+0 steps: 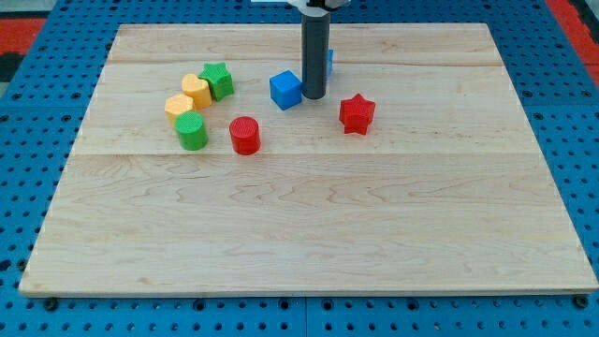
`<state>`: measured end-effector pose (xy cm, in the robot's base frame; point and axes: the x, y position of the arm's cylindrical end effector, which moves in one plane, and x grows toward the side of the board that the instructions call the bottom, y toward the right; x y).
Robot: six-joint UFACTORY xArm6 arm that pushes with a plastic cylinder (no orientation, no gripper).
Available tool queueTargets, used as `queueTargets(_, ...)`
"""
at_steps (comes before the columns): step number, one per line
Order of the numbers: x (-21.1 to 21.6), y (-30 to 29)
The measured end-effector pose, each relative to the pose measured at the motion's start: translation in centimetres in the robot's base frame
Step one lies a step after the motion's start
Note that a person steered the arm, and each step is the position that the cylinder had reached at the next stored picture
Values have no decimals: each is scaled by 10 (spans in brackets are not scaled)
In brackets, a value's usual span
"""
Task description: Move the red star to the center of the board
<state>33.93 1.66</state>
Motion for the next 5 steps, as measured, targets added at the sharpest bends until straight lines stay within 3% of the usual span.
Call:
queueTargets(2,6,132)
queueTargets(5,32,5)
